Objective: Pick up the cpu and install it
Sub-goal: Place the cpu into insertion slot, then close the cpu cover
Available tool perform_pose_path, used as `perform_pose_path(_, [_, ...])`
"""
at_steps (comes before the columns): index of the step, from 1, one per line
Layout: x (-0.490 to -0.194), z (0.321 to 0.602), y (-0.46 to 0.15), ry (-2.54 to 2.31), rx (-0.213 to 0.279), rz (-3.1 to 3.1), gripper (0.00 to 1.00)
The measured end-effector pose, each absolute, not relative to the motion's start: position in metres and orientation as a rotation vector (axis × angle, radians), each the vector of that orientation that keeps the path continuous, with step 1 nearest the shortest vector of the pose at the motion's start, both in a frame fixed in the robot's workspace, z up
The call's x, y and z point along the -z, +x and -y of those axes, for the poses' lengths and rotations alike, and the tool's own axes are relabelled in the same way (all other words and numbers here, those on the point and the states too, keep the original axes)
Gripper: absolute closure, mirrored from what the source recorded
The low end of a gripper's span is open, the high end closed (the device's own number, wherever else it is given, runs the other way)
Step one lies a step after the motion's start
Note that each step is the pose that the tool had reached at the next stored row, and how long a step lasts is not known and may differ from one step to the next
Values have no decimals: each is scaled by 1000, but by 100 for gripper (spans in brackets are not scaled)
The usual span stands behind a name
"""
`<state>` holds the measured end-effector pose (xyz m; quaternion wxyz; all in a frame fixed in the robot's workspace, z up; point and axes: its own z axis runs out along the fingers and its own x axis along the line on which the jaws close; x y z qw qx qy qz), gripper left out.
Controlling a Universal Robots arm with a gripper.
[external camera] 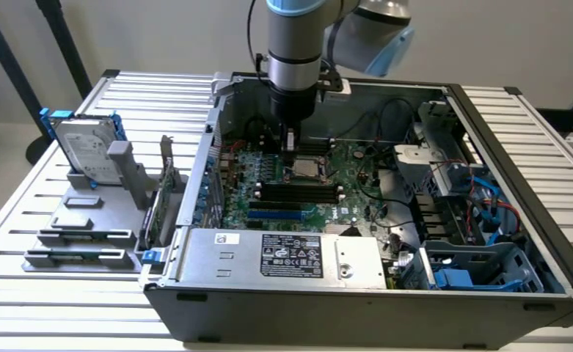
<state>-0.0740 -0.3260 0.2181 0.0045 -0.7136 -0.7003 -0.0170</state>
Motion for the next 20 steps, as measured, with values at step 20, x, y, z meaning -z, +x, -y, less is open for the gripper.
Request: perform_pose_path(20, [-223, 327, -81, -2235, 53, 2194, 89])
